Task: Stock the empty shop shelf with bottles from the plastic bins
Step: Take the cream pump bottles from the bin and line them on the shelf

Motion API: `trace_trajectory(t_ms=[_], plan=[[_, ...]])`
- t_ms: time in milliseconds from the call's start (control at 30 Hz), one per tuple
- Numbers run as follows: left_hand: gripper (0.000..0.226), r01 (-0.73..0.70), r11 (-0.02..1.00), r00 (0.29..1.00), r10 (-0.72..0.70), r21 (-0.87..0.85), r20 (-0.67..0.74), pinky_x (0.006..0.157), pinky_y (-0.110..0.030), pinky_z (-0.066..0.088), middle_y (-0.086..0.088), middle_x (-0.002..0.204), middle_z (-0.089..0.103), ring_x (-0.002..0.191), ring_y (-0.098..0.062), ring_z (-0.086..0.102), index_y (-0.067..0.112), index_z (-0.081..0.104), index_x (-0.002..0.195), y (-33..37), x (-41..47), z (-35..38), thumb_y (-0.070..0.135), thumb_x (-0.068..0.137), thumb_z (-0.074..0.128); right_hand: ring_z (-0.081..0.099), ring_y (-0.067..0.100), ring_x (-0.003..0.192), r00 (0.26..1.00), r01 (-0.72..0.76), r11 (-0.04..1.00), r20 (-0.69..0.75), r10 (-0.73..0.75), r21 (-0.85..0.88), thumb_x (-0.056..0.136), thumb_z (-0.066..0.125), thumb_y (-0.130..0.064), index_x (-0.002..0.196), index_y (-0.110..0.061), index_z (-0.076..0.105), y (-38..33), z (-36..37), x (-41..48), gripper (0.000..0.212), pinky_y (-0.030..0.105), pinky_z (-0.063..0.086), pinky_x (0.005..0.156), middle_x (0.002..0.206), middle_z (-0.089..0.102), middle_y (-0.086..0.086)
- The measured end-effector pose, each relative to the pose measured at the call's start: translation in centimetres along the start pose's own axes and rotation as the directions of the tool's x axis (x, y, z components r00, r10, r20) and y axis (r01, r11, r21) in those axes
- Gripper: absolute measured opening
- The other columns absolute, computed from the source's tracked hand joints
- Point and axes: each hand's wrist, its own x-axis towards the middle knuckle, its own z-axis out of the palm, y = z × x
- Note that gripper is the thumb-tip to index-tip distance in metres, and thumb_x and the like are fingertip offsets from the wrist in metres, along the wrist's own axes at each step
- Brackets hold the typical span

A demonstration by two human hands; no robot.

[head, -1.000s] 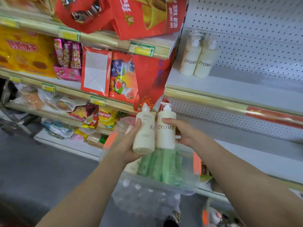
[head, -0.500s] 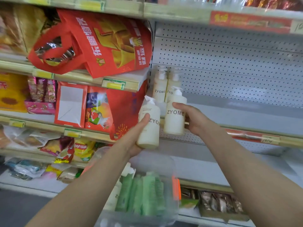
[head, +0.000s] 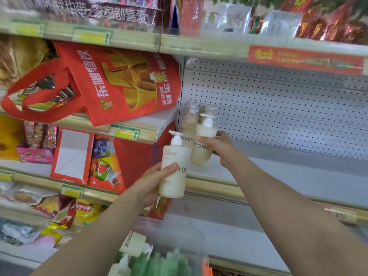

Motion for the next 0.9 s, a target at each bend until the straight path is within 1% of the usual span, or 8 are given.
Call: trace_trajectory(t_ms=[167, 300, 433, 600, 700, 767, 833, 900], plan=[[0.063, -0.024, 1.0, 1.0, 0.024, -0.006, 0.004, 0.076, -0.041, 0.059, -0.017, 0.116, 0.071, 0.1, -0.027, 0.071, 0.008, 0.064, 0.126, -0.2, 1.0, -0.6, 0.034, 0.07, 0.079, 0.062, 0.022, 0.111, 0.999, -0.013, 0.999, 0.037, 0.014, -0.037, 0.051, 0.096, -0.03, 0.119, -0.024, 0.05, 2.4, 2.3, 2.2, 0.082, 0.047, 0.05, 0.1, 0.119, 0.064, 0.0], [0.055, -0.045, 0.999, 0.999, 0.045, -0.024, -0.006, 0.081, -0.042, 0.059, -0.018, 0.118, 0.071, 0.102, -0.027, 0.07, 0.008, 0.062, 0.128, -0.5, 1.6, -0.9, 0.026, 0.078, 0.072, 0.061, 0.02, 0.11, 0.999, 0.016, 0.998, 0.042, -0.014, -0.06, 0.055, 0.096, -0.027, 0.125, -0.022, 0.052, 3.0, 3.2, 3.2, 0.083, 0.042, 0.052, 0.096, 0.116, 0.064, -0.003], [0.06, -0.036, 0.999, 0.998, 0.035, -0.031, -0.05, 0.092, -0.049, 0.055, -0.021, 0.122, 0.068, 0.106, -0.03, 0.068, 0.006, 0.056, 0.131, -0.7, 1.9, -0.9, 0.025, 0.076, 0.073, 0.061, 0.018, 0.107, 0.998, 0.057, 0.993, 0.044, -0.052, -0.101, 0.057, 0.096, -0.03, 0.127, -0.023, 0.052, 3.2, 3.7, 3.5, 0.083, 0.036, 0.052, 0.089, 0.116, 0.063, -0.004], [0.061, -0.033, 0.997, 0.996, 0.027, -0.07, -0.082, 0.087, -0.046, 0.057, -0.021, 0.122, 0.067, 0.102, -0.029, 0.068, 0.004, 0.054, 0.131, -0.9, 1.6, -1.0, 0.024, 0.077, 0.075, 0.062, 0.019, 0.106, 0.997, 0.076, 0.987, 0.007, -0.076, -0.145, 0.061, 0.095, -0.032, 0.13, -0.023, 0.051, 3.3, 4.6, 3.4, 0.082, 0.033, 0.053, 0.085, 0.111, 0.063, -0.005], [0.062, -0.035, 0.996, 0.995, 0.028, -0.076, -0.091, 0.089, -0.048, 0.055, -0.023, 0.123, 0.066, 0.101, -0.03, 0.067, 0.001, 0.053, 0.131, -0.9, 1.1, -1.1, 0.019, 0.078, 0.078, 0.06, 0.017, 0.103, 0.997, 0.062, 0.984, -0.034, -0.069, -0.167, 0.062, 0.094, -0.032, 0.132, -0.024, 0.051, 3.0, 5.2, 3.1, 0.083, 0.021, 0.046, 0.068, 0.099, 0.058, -0.015], [0.061, -0.036, 0.995, 0.995, 0.027, -0.088, -0.099, 0.091, -0.05, 0.052, -0.026, 0.125, 0.063, 0.103, -0.032, 0.064, -0.001, 0.051, 0.133, -0.9, 0.7, -1.2, 0.018, 0.08, 0.076, 0.058, 0.016, 0.101, 0.996, 0.063, 0.981, -0.049, -0.073, -0.183, 0.063, 0.094, -0.033, 0.134, -0.024, 0.049, 3.0, 5.4, 3.0, 0.084, 0.018, 0.042, 0.064, 0.098, 0.056, -0.017], [0.059, -0.035, 0.995, 0.995, 0.026, -0.09, -0.099, 0.091, -0.05, 0.052, -0.027, 0.126, 0.062, 0.104, -0.032, 0.063, -0.001, 0.051, 0.133, -0.8, 0.5, -1.2, 0.02, 0.081, 0.068, 0.057, 0.016, 0.103, 0.995, 0.058, 0.974, -0.063, -0.073, -0.219, 0.063, 0.093, -0.036, 0.135, -0.024, 0.047, 2.9, 5.7, 2.9, 0.086, 0.021, 0.042, 0.067, 0.106, 0.059, -0.011], [0.058, -0.035, 0.996, 0.995, 0.027, -0.078, -0.094, 0.09, -0.049, 0.053, -0.026, 0.125, 0.063, 0.103, -0.032, 0.064, 0.0, 0.051, 0.133, -0.7, 0.3, -1.2, 0.021, 0.081, 0.067, 0.057, 0.019, 0.108, 0.995, 0.037, 0.964, -0.084, -0.062, -0.264, 0.064, 0.092, -0.04, 0.138, -0.022, 0.045, 2.7, 6.0, 2.8, 0.09, 0.027, 0.045, 0.078, 0.121, 0.059, -0.003]])
